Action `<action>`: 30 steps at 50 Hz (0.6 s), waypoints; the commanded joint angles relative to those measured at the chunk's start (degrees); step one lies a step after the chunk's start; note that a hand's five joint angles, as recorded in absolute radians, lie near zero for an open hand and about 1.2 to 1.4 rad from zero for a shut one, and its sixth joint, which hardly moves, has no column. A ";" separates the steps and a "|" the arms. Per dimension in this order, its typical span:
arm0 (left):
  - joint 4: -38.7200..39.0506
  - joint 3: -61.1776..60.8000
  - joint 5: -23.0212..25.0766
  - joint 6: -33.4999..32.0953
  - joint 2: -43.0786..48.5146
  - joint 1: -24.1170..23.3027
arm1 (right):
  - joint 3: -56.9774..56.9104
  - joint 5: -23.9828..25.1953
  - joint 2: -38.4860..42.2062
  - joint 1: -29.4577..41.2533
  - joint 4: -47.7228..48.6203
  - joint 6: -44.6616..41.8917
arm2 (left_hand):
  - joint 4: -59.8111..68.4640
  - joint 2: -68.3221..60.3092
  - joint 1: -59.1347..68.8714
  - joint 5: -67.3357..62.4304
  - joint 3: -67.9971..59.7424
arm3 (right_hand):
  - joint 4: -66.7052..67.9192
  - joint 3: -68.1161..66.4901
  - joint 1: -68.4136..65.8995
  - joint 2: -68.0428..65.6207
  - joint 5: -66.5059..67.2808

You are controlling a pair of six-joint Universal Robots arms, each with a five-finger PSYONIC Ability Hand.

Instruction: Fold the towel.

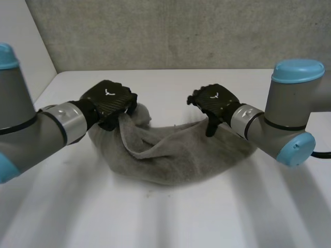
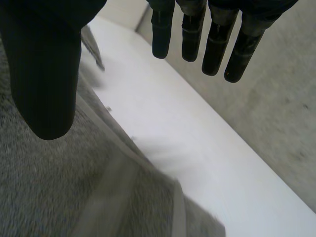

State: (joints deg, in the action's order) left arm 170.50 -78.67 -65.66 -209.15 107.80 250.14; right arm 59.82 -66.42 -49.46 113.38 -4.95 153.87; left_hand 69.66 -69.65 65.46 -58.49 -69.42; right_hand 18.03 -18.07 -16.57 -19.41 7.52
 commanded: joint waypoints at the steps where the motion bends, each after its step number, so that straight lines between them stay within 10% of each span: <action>1: -0.34 -5.34 0.01 0.06 -9.26 0.00 | -2.43 9.01 2.52 0.26 -1.29 3.54 | 10.34 -10.35 14.54 -11.51 -10.58 | 1.13 -1.10 -2.60 0.24 1.64; 12: 0.01 -8.78 0.01 0.06 -13.40 -0.09 | -1.55 12.28 6.40 2.55 -3.40 3.98 | 10.34 -10.35 14.54 -11.51 -10.58 | 11.56 -11.53 -13.03 -10.19 12.07; 19: 0.01 -9.48 0.01 -0.03 -11.65 0.70 | -1.47 11.66 7.10 3.34 -2.88 4.16 | 10.34 -10.35 14.54 -11.51 -10.58 | 61.89 -61.85 -63.35 -60.51 62.40; 30: 0.62 -9.40 0.10 -0.03 -9.54 0.88 | -1.73 8.78 2.46 2.03 -2.44 4.33 | 10.34 -10.35 14.54 -11.51 -10.58 | 61.97 -61.93 -63.43 -60.59 62.48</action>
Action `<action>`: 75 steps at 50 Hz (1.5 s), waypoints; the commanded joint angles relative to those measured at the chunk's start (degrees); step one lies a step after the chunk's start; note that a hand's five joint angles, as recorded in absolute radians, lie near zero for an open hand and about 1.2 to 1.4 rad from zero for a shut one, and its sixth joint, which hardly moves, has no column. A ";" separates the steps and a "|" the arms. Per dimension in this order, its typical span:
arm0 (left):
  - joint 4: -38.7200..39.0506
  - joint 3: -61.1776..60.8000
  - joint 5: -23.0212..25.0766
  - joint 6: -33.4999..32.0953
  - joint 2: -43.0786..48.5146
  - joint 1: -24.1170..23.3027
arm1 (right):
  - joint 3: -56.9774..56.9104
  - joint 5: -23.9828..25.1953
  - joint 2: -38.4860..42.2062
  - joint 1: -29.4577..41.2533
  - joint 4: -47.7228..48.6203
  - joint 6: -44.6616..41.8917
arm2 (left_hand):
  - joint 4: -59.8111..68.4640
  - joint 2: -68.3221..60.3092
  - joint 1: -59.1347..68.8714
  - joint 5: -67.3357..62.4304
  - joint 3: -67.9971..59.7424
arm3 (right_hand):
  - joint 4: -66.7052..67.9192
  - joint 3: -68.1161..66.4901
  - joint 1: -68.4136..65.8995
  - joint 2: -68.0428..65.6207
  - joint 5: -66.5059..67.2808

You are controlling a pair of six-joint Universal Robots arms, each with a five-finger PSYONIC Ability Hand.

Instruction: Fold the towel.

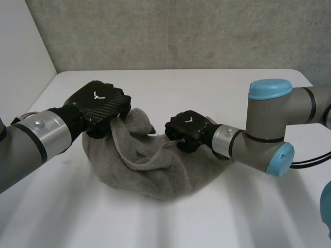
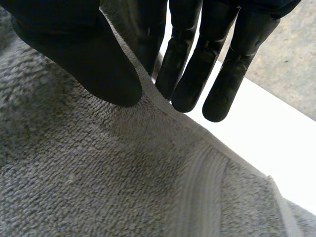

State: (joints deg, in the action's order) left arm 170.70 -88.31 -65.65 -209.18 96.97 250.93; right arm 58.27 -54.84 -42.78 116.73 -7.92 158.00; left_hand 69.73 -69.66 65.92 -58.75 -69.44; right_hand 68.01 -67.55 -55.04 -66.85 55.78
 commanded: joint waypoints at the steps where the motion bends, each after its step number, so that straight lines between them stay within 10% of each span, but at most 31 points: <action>1: 0.43 0.24 0.09 0.00 1.29 0.09 | -0.18 -2.81 -4.24 -1.33 0.54 0.20 | 10.27 -10.34 14.08 -11.25 -10.56 | 11.99 -12.45 -24.96 -13.15 14.22; 6: 0.43 0.50 0.00 0.00 3.31 0.17 | 9.10 -14.39 -17.73 -5.98 7.90 0.03 | 6.76 -6.83 10.57 -7.74 -7.05 | 11.99 -12.45 -24.96 -13.15 14.22; 13: 0.34 -0.20 -0.09 0.09 6.91 1.05 | 17.47 -16.26 -29.71 -7.75 9.60 -0.67 | 1.05 -1.11 4.86 -2.03 -1.34 | 11.99 -12.45 -24.96 -13.15 14.22; 20: -0.36 -2.13 0.00 0.09 7.71 0.17 | 19.59 -15.47 -36.23 -7.40 -8.66 -6.89 | -10.56 10.50 -6.75 9.58 10.27 | 11.99 -12.45 -24.96 -13.15 14.22; 29: -1.16 -4.15 -0.09 0.18 9.81 -0.18 | 19.42 -17.31 -32.64 -6.78 -17.39 -20.80 | 2.14 -2.21 5.96 -3.13 -2.44 | 11.99 -12.45 -24.96 -13.15 14.22; 51: 4.90 3.65 -3.16 -1.74 22.82 -0.71 | 12.39 -21.36 -16.63 -5.03 -15.90 -23.09 | 10.27 -10.34 14.08 -11.25 -10.56 | 11.99 -12.45 -24.96 -13.15 14.22; 61: 8.86 32.93 -11.43 -10.02 25.46 -2.29 | -14.21 -31.72 -11.09 -4.85 10.74 -25.29 | 10.27 -10.34 14.08 -11.25 -10.56 | 11.99 -12.45 -24.96 -13.15 14.22; 67: 20.44 46.72 -14.41 -2.31 22.49 -3.43 | -9.78 -31.03 -17.84 -4.85 37.94 -24.49 | 10.27 -10.34 14.08 -11.25 -10.56 | 11.99 -12.45 -24.96 -13.15 14.22; 75: 22.23 36.75 -14.41 3.16 18.18 -3.34 | 3.04 -25.68 -24.01 -5.55 39.30 -19.41 | 10.27 -10.34 14.08 -11.25 -10.56 | 11.99 -12.45 -24.96 -13.15 14.22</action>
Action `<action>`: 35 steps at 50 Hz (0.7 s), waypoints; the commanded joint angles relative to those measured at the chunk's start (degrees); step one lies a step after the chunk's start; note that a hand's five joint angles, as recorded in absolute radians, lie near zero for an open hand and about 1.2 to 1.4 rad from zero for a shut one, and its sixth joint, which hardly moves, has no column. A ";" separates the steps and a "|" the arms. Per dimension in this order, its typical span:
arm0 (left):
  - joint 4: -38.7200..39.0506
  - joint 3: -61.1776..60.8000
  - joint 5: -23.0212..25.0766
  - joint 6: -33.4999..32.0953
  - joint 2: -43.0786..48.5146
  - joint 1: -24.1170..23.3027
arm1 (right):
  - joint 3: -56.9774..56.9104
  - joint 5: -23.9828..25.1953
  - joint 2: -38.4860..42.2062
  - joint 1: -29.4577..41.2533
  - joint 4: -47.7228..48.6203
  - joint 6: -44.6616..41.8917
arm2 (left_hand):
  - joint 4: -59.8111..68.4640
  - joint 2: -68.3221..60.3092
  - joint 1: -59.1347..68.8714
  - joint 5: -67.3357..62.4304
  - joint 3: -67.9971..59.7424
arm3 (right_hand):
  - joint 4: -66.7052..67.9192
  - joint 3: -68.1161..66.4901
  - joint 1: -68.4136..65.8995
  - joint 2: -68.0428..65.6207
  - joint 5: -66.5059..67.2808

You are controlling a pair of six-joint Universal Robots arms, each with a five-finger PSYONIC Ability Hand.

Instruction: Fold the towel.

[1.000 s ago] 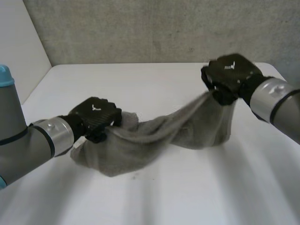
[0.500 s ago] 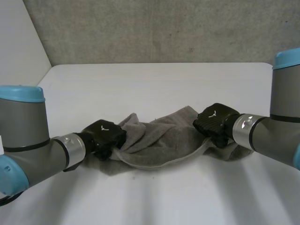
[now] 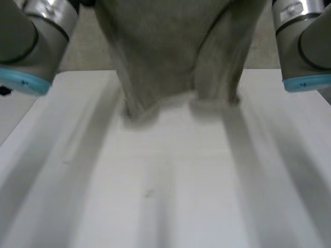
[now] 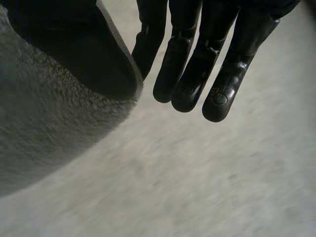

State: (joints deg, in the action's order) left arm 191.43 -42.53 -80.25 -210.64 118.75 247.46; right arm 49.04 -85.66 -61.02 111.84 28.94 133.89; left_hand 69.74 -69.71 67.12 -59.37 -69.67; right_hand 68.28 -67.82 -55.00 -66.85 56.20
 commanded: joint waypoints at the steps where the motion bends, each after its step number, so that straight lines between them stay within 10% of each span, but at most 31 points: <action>1: 0.97 -13.23 0.18 4.54 -4.48 0.13 | 12.30 5.15 -5.78 -0.65 2.43 4.72 | 10.26 -10.29 12.88 -10.63 -10.33 | 11.72 -12.18 -25.00 -13.15 13.80; 15: 2.55 -49.90 1.15 3.75 -6.60 0.74 | 38.47 9.28 -7.37 -0.83 -15.39 6.13 | 10.26 -10.29 12.88 -10.63 -10.33 | 11.72 -12.18 -25.00 -13.15 13.80; 35: -3.87 -65.39 1.06 -0.12 -18.55 -0.49 | 45.53 7.96 -8.68 -0.39 -41.60 0.76 | 10.26 -10.29 12.88 -10.63 -10.33 | 5.73 -6.19 -19.00 -7.15 7.81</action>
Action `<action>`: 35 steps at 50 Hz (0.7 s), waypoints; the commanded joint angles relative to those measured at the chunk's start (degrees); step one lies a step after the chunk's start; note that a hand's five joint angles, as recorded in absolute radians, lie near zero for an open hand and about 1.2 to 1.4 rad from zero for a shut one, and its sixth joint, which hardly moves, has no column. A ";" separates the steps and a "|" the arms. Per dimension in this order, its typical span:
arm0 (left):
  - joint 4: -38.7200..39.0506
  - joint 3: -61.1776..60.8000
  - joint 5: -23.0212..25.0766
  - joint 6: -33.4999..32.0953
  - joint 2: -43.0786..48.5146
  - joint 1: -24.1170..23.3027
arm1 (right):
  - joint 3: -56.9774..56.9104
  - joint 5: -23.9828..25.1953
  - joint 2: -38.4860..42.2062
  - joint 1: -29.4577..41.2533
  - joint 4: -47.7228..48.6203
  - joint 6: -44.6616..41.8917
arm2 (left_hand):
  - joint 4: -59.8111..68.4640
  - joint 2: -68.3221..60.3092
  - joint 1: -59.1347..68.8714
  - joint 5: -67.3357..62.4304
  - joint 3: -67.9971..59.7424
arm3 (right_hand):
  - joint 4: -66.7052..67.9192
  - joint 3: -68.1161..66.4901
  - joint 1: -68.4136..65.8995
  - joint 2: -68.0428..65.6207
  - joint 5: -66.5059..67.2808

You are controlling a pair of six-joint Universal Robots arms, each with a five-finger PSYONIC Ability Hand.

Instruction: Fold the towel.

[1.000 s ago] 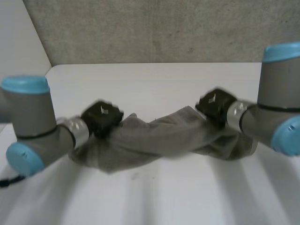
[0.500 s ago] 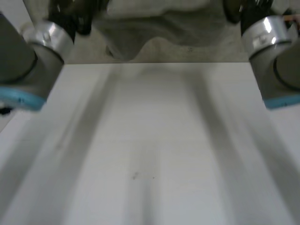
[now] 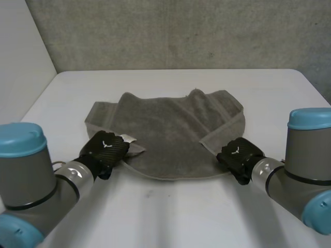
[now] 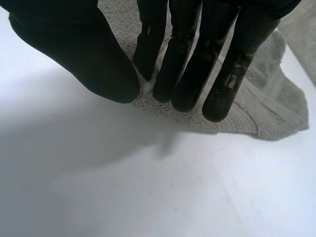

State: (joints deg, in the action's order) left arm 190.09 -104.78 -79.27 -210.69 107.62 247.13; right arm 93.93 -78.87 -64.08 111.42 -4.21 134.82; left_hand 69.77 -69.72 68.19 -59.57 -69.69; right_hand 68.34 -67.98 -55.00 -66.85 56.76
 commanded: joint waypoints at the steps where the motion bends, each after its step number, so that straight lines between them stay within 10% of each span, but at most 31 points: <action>1: -2.71 -3.50 0.08 -0.16 -8.30 -0.16 | 0.20 1.09 -6.84 0.11 -9.58 -0.26 | 10.23 -10.28 11.81 -10.43 -10.31 | -17.15 16.79 3.81 15.66 -15.57; 10: -2.71 -4.82 0.08 -2.70 -8.31 0.37 | -8.66 2.23 -8.35 0.46 -4.94 -0.26 | 10.23 -10.28 11.81 -10.43 -10.31 | -40.57 40.21 27.24 39.09 -38.99; 35: -2.54 -7.99 0.17 -4.73 -7.43 0.19 | -35.57 14.01 22.77 2.39 -10.03 -15.12 | 10.23 -10.28 11.81 -10.43 -10.31 | -34.20 33.84 20.86 32.72 -32.62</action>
State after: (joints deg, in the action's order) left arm 187.48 -112.77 -79.10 -215.51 100.01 247.36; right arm 61.04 -64.85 -45.80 113.88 -13.21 121.47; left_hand 69.77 -69.72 68.19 -59.57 -69.69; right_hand 26.19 -26.37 -23.34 -26.67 16.10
